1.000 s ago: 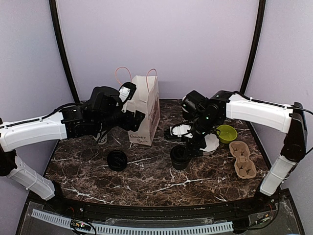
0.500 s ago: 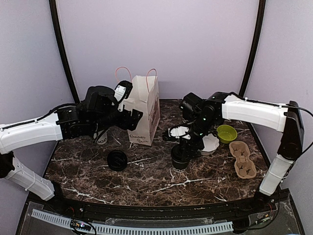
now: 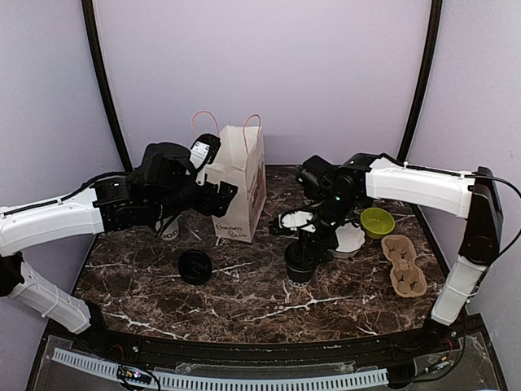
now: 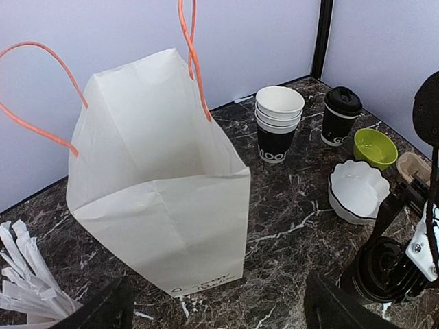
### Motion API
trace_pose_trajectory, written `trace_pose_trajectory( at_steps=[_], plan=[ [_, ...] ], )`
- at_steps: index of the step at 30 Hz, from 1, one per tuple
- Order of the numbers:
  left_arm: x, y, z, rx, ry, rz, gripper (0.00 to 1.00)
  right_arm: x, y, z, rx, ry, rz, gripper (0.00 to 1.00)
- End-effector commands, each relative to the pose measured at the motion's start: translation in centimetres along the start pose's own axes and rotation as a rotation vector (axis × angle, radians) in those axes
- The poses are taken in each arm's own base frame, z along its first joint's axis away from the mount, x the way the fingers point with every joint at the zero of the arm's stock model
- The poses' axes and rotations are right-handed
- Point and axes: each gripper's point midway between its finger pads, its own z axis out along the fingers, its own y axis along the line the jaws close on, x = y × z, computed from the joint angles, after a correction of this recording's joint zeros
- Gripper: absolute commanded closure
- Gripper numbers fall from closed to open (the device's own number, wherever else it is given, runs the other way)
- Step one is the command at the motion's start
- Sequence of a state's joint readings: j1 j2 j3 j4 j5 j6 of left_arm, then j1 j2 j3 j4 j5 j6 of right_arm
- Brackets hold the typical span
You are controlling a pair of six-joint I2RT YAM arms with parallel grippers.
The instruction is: Pack the takeout coffee
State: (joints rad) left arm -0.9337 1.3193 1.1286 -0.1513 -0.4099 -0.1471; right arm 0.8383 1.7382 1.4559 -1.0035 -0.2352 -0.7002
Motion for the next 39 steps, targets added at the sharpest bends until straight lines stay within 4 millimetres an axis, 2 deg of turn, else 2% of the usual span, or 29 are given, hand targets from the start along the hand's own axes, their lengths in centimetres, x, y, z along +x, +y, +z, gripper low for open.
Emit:
trace_pose_trajectory(
  at_steps=[1, 6, 9, 14, 17, 20, 24, 27, 31, 39],
  plan=[
    [-1.9, 0.5, -0.9, -0.004, -0.042, 0.0, 0.12, -0.7, -0.1, -0.3, 0.0, -0.007, -0.006, 0.19],
    [-1.8, 0.4, -0.7, -0.007, -0.04, 0.001, 0.12, -1.2, -0.4, -0.4, 0.012, -0.019, 0.0, 0.27],
    [-1.8, 0.5, -0.6, -0.009, -0.041, 0.007, 0.12, -1.8, -0.7, -1.5, 0.029, -0.031, -0.001, 0.32],
    [-2.6, 0.6, -0.8, -0.016, -0.06, 0.022, 0.12, -2.9, -1.9, -4.9, 0.08, -0.084, 0.02, 0.32],
    [-3.3, 0.5, -0.8, -0.014, -0.071, 0.033, 0.12, -2.8, -4.0, -7.7, 0.124, -0.124, 0.063, 0.33],
    [-3.7, 0.3, -0.7, -0.009, -0.073, 0.048, 0.12, -1.4, -7.0, -10.7, 0.185, -0.166, 0.136, 0.33],
    [-3.8, 0.1, -0.2, -0.006, -0.076, 0.054, 0.12, 2.3, -10.7, -15.0, 0.303, -0.194, 0.257, 0.33],
    [-3.6, -0.1, 0.0, 0.0, -0.074, 0.051, 0.12, 5.5, -12.5, -16.5, 0.377, -0.165, 0.33, 0.32],
    [-3.3, -0.4, 0.2, 0.01, -0.065, 0.056, 0.12, 8.1, -14.5, -16.8, 0.429, -0.151, 0.426, 0.32],
    [-2.7, -0.6, 0.3, 0.023, -0.05, 0.05, 0.12, 9.6, -18.8, -13.4, 0.446, -0.092, 0.531, 0.33]
  ],
)
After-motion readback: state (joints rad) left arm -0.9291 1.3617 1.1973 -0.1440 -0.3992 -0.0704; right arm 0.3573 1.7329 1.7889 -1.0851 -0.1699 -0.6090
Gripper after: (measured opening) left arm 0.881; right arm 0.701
